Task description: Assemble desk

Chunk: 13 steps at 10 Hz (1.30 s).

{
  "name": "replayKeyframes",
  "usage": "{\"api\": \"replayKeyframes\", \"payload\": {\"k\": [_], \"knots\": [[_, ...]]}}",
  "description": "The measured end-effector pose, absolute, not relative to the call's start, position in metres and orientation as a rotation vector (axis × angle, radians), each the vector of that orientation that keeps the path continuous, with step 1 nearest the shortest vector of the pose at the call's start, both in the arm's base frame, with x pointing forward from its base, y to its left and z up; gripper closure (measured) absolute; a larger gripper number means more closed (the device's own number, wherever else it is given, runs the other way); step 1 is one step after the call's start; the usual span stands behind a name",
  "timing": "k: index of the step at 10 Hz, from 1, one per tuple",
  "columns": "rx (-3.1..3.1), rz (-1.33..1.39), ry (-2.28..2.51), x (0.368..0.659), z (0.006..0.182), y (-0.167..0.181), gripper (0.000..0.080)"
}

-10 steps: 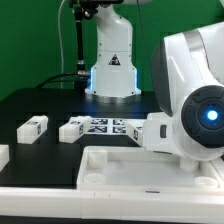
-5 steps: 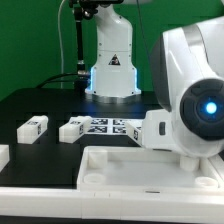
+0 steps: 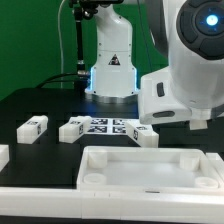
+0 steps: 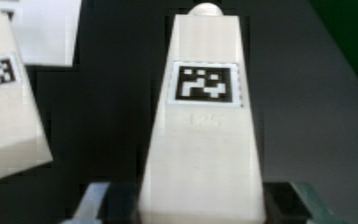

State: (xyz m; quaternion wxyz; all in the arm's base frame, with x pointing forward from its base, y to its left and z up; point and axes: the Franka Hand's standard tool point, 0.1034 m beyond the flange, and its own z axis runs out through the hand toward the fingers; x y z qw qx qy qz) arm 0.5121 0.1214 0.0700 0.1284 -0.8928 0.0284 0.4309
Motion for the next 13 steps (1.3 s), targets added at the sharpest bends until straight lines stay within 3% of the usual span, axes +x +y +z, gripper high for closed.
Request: {"api": "replayKeyframes", "payload": {"k": [2, 4, 7, 8, 11, 12, 13], "knots": [[-2.595, 1.255, 0.084, 0.512, 0.068, 0.121, 0.0504], [-2.702, 1.014, 0.123, 0.529, 0.067, 0.121, 0.0504], [-2.763, 0.810, 0.121, 0.559, 0.112, 0.105, 0.0504], [-2.790, 0.727, 0.120, 0.565, 0.119, 0.108, 0.0504], [-2.860, 0.472, 0.158, 0.573, 0.113, 0.106, 0.0504], [-2.886, 0.365, 0.145, 0.578, 0.118, 0.103, 0.0504], [-2.908, 0.256, 0.095, 0.590, 0.141, 0.098, 0.0504]]}}
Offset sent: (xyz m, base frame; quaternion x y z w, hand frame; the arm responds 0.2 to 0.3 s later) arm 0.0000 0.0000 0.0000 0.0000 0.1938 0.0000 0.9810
